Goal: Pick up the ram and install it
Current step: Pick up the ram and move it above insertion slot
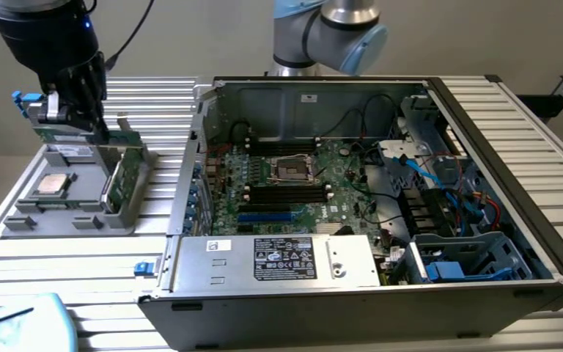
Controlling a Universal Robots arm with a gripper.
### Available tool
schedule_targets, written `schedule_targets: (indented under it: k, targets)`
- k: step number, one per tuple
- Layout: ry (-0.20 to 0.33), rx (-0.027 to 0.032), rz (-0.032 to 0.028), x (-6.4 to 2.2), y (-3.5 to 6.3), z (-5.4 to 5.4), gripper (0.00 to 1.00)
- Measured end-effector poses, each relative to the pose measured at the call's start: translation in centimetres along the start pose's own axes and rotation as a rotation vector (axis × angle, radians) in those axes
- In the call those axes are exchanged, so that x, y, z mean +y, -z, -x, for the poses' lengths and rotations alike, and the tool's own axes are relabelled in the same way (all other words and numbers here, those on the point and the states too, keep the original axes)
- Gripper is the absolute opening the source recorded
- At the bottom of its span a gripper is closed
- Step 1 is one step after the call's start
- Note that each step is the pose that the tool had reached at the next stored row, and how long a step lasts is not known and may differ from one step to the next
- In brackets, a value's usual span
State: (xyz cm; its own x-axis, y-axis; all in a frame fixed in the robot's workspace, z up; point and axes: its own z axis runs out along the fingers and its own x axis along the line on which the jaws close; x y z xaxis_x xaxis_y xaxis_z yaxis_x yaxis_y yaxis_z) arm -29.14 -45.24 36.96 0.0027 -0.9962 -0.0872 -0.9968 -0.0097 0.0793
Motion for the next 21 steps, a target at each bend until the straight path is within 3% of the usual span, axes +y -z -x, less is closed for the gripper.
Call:
schedule_targets:
  k: [7, 21]
  targets:
    - [-0.001, -0.0025, 0.0083, -2.62, 1.62, 0.1, 0.14]
    - [-0.001, -0.0025, 0.0088, -8.91, 2.46, 0.1, 0.14]
